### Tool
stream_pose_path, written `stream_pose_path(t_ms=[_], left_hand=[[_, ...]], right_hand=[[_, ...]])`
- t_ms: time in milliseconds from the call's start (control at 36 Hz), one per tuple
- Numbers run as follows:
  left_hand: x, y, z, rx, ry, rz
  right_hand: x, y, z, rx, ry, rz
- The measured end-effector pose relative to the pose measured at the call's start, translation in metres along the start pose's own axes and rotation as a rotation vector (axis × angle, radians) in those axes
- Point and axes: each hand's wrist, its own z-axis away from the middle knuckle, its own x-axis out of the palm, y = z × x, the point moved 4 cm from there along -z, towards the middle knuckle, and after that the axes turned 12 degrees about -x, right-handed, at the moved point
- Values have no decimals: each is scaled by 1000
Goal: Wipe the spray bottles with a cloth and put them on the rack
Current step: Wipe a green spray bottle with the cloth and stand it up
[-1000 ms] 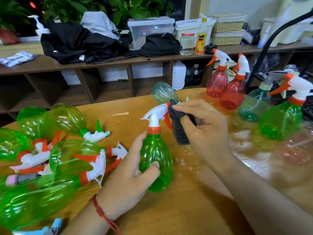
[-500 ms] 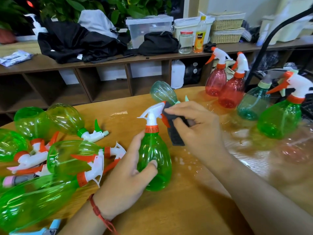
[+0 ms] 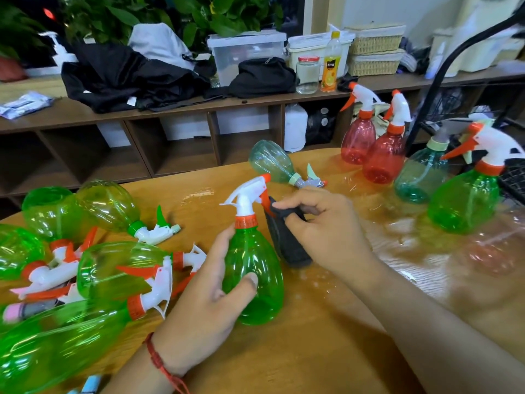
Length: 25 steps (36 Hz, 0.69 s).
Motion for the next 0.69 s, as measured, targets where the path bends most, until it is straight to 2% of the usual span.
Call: stream_pose_path(t_ms=[83,222,361,500,611,694], left_hand=[[-1,-2,-3,-3,-16,0],[-4,-8,-4,29,-55,-16],[-6,-10,-6,41,-29,-11],[-4,-12,-3,28,-41,-86],[-4,-10,-5,-19,-5,-34],[-6,-13,-9,5,92,-17]], right_hand=[[-6,10,-1,160,-54,-60],[-15,-1,-9,169,175,-326],[0,-2,-6,286,73,-503],[2,-1,-2,296,-63,-401],[-5,-2,1,157,-30,-91],[-8,-13,3,105,65,-97]])
